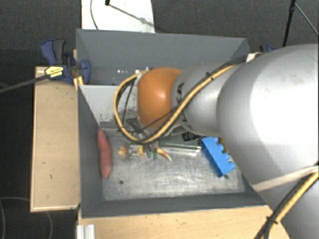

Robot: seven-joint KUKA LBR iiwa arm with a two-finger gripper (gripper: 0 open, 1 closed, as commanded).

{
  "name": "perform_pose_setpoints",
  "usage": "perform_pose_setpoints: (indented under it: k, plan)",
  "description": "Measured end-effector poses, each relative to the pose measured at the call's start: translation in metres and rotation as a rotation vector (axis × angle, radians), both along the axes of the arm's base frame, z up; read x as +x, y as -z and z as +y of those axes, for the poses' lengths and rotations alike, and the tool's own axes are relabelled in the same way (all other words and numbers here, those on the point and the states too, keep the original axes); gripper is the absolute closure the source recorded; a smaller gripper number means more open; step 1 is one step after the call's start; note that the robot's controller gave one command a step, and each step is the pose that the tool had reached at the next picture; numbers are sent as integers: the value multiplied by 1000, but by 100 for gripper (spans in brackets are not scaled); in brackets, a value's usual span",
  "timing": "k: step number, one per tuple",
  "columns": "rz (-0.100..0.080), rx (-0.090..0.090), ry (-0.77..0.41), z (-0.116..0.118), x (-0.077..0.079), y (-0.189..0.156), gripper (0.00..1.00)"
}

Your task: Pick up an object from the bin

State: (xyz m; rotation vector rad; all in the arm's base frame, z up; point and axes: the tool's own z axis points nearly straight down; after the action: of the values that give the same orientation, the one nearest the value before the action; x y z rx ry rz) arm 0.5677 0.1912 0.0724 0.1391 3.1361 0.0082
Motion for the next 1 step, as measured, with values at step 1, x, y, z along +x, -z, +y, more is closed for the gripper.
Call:
perform_pose_setpoints:
  k: [1]
  plan:
    - [0,0,-1,0,0,0,100]
